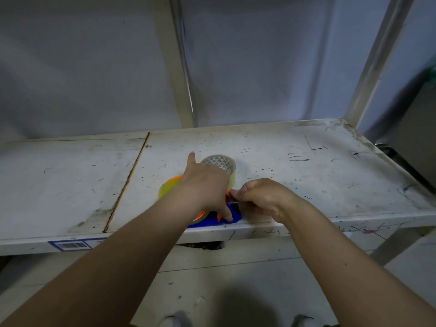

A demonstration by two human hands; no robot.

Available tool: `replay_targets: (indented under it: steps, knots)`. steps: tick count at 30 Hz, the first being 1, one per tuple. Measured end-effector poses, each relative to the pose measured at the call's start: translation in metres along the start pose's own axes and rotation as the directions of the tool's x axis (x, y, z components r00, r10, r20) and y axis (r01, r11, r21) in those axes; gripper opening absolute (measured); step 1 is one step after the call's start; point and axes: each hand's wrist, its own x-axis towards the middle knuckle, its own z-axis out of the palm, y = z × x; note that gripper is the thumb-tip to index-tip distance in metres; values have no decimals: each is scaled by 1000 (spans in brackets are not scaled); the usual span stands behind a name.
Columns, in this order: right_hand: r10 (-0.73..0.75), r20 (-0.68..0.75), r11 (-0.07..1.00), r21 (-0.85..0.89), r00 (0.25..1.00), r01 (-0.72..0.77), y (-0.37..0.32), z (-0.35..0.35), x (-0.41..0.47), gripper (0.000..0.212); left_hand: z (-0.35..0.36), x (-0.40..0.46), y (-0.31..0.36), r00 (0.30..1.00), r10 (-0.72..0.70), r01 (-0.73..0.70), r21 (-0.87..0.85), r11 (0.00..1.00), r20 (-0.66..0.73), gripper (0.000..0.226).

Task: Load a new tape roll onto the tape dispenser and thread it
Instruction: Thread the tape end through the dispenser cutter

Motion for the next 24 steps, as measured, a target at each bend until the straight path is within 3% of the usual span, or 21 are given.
replay_targets:
  steps: [6,19,24]
  knots:
    - [80,56,985,146,995,-87,0,-6,1,29,-1,-1,3,1000,-4,4,-34,999,-4,50]
    - [103,61,945,306,993,-116,5,-12,8,23,9,-5,-5,997,34,-37,-40,999,-70,59]
    - [85,1,983,163,996,-84,6,-8,8,7,7,-5,-4,998,37,-38,-28,999,-50,54]
